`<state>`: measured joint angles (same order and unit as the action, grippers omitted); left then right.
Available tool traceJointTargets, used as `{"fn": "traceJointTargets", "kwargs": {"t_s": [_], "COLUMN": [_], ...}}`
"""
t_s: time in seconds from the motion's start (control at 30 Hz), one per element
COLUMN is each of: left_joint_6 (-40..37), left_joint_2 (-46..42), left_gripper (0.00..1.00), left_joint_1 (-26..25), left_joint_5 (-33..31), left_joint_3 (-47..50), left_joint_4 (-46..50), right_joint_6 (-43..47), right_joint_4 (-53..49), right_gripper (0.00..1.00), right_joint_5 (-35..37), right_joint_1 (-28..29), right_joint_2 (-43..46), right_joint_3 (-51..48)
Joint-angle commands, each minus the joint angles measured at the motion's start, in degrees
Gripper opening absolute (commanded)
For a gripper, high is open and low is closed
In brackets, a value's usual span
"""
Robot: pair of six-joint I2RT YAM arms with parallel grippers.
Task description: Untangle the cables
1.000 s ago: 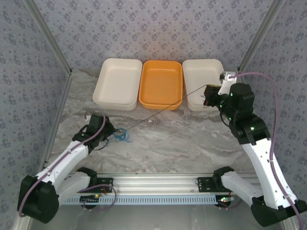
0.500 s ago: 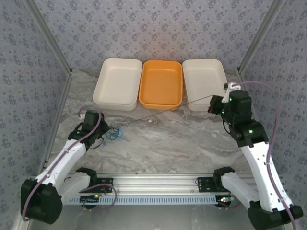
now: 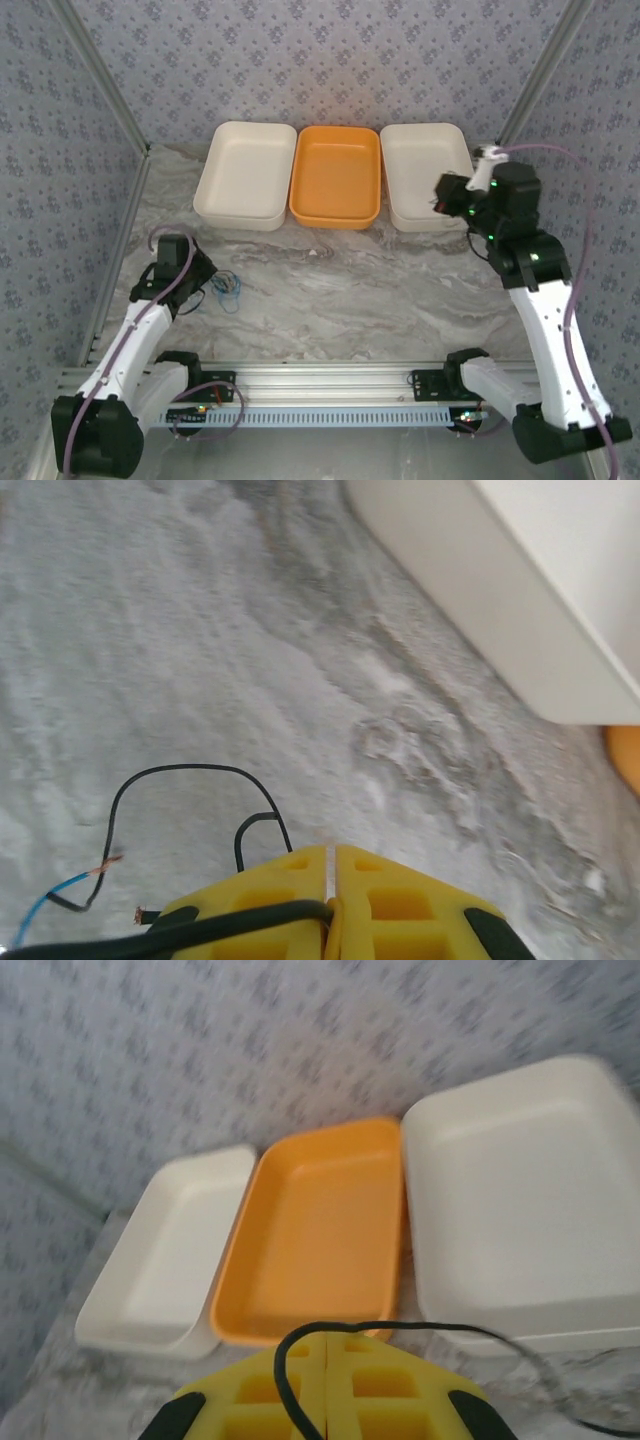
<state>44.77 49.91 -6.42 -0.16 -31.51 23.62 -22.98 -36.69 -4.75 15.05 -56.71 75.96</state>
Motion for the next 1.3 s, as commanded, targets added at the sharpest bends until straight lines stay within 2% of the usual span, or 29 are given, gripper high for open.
{"fn": "traceJointTargets", "kwargs": {"t_s": [0.0, 0.07, 0.2, 0.33, 0.5, 0.53, 0.63, 0.67, 0.77, 0.9, 1.0, 1.1, 1.2, 1.27], "left_joint_6": [2.1, 3.2, 5.7, 7.3, 8.0, 8.2, 9.9, 10.5, 10.6, 9.3, 8.8, 8.5, 12.5, 17.7], "left_joint_2": [-0.9, 0.6, 5.0, 13.0, 22.0, 21.8, 18.1, 16.3, 10.8, 7.1, 6.3, 5.4, 4.5, 3.8], "left_gripper": [0.0, 0.0, 0.0, 0.0, 0.09, 0.17, 0.54, 0.62, 0.73, 0.74, 0.71, 0.65, 0.61, 0.57], "left_joint_1": [-0.4, -2.8, -9.6, -15.4, -16.2, -16.2, -16.2, -16.1, -16.0, -14.1, -12.5, -13.4, -19.1, -26.2], "left_joint_5": [9.6, 11.5, 8.5, 4.5, 2.4, 0.3, -8.7, -11.8, -17.2, -18.2, -16.5, -12.2, -10.3, -11.0], "left_joint_3": [-0.9, -1.7, -2.2, -2.4, -4.0, -4.3, -4.7, -4.9, -5.0, -5.3, -5.5, -6.3, -8.4, -9.4], "left_joint_4": [-5.3, -7.0, -9.8, -13.6, -12.7, -10.8, -2.3, 0.9, 6.9, 10.3, 10.6, 8.8, 9.8, 8.6], "right_joint_6": [2.4, 3.0, 3.2, 2.7, 1.7, 2.0, 2.4, 2.4, 1.9, 0.1, -0.8, -0.4, 0.5, 1.2], "right_joint_4": [-0.6, -1.0, -1.1, -0.4, 0.0, -0.3, 0.0, 0.4, 0.6, -2.5, -4.6, -4.9, -5.3, -5.7], "right_gripper": [0.0, 0.0, 0.0, 0.0, 0.0, 0.0, 0.0, 0.0, 0.0, 0.0, 0.0, 0.0, 0.0, 0.0], "right_joint_5": [4.2, 6.9, 9.1, 8.0, 5.0, 5.1, 6.7, 7.4, 9.8, 15.9, 19.3, 19.4, 20.1, 21.0], "right_joint_1": [7.9, 11.3, 15.0, 17.8, 18.2, 18.0, 17.6, 17.3, 15.2, 11.4, 8.7, 7.3, 7.3, 7.1], "right_joint_2": [-0.6, -0.9, -1.7, -3.1, -4.1, -4.2, -3.7, -3.3, -2.4, -2.5, -2.6, -2.9, -3.9, -4.3], "right_joint_3": [1.3, 3.5, 8.9, 13.1, 10.4, 8.5, 0.5, -2.9, -12.2, -18.2, -20.0, -20.7, -21.0, -21.6]}}
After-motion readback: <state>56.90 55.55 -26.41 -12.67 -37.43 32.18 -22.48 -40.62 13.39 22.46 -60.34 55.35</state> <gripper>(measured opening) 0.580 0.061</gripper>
